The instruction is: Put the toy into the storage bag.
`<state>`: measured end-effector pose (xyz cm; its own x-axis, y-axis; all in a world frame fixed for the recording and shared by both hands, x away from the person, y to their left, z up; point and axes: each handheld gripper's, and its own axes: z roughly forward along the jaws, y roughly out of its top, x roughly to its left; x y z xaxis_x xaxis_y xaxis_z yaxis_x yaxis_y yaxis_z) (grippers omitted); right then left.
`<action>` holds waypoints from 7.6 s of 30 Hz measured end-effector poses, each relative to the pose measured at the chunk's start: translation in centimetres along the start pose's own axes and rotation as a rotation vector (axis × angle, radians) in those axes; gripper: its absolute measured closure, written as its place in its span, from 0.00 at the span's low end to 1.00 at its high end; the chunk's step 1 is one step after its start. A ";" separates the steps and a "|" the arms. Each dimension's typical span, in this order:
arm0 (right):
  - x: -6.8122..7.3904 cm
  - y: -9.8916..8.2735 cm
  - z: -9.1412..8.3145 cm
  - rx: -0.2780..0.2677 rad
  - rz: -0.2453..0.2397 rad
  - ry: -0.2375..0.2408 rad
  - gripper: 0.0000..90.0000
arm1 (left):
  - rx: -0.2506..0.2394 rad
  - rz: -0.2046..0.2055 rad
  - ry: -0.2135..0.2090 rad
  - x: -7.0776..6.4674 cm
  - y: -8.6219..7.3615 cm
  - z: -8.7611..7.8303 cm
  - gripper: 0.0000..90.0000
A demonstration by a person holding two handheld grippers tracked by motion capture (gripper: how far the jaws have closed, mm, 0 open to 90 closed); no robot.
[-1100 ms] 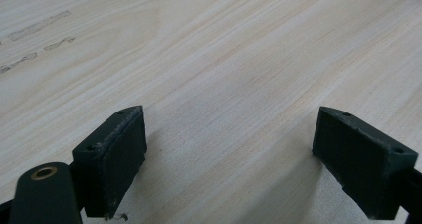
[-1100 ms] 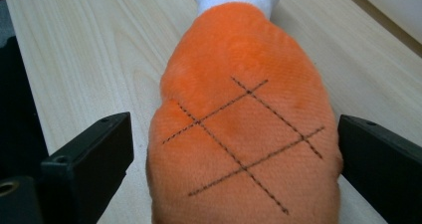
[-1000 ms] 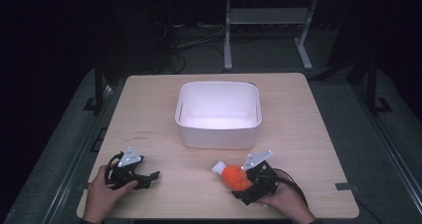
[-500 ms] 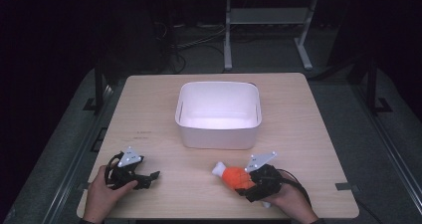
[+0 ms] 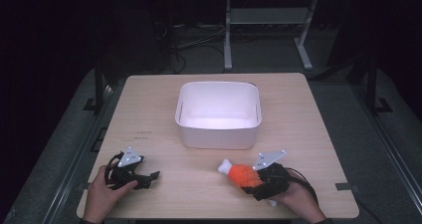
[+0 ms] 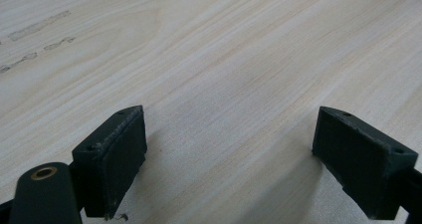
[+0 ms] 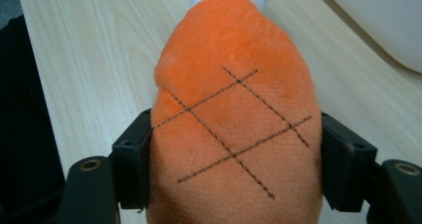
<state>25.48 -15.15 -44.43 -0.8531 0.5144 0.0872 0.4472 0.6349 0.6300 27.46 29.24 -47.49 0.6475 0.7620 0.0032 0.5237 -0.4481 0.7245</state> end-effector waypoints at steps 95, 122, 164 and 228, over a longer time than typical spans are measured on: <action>-11.3 1.9 -14.0 -0.199 0.067 -0.137 0.30 | 0.000 -0.001 0.001 0.0 0.0 0.0 0.15; -11.2 10.4 -12.1 -0.174 -0.084 -0.044 0.30 | 0.001 0.000 0.000 0.0 0.0 0.0 0.15; -10.2 19.9 -3.3 -0.051 -0.286 0.128 0.27 | 0.001 0.002 0.002 0.0 0.0 0.0 0.14; -11.5 14.5 -7.7 -0.148 -0.113 0.030 0.13 | 0.001 0.000 0.000 0.0 0.0 0.0 0.14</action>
<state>39.70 -16.30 -30.34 -0.9042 0.4260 0.0313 0.3059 0.5947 0.7435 27.46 29.24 -47.47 0.6475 0.7621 0.0037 0.5241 -0.4488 0.7238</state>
